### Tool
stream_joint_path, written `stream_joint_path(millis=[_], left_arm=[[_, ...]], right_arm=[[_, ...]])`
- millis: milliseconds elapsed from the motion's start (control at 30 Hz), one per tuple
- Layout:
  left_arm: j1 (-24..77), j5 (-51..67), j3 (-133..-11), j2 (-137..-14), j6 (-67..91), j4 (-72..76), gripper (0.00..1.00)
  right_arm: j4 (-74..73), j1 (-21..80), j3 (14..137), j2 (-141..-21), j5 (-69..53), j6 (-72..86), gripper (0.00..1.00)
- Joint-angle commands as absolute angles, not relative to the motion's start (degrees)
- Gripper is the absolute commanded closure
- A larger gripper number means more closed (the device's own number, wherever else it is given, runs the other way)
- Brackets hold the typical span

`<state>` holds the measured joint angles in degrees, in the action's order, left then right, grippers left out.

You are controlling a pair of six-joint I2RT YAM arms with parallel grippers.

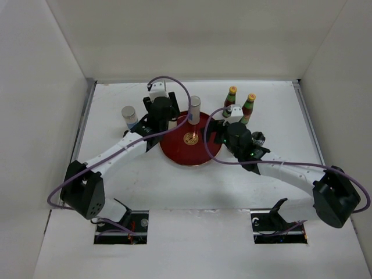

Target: Organize the condiment bottles

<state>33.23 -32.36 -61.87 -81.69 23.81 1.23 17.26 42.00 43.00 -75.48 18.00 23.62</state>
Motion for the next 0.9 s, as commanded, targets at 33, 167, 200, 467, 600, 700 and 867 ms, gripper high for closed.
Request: stream_joint_path(millis=[33, 167, 200, 467, 600, 700, 867], left_arm=[[34.06, -30.77, -61.00, -82.52, 24.26, 7.82, 0.65], [34.14, -28.74, -61.61, -86.47, 25.13, 10.36, 0.65], [34.14, -28.48, -61.79, -87.53, 25.05, 11.42, 0.65], [34.32, -28.47, -63.11, -94.65, 24.35, 13.89, 0.55], [34.76, -28.92, -62.32, -95.80, 24.17, 14.06, 0.34], [35.02, -29.53, -60.65, -93.00, 24.17, 14.06, 0.22], [35.02, -32.86, -56.08, -82.64, 23.91, 11.96, 0.17]], right_arm=[[20.92, 41.35, 42.71, -73.65, 17.93, 24.35, 0.00], [20.92, 41.09, 42.36, -73.65, 17.93, 24.52, 0.00], [20.92, 41.00, 42.36, -73.65, 17.93, 24.61, 0.00], [20.92, 40.65, 42.19, -74.00, 17.93, 24.70, 0.00], [20.92, 40.56, 42.19, -74.27, 17.93, 24.70, 0.00], [21.01, 40.56, 42.19, -74.18, 17.93, 24.70, 0.00], [21.01, 40.56, 42.01, -73.92, 17.93, 24.96, 0.00]])
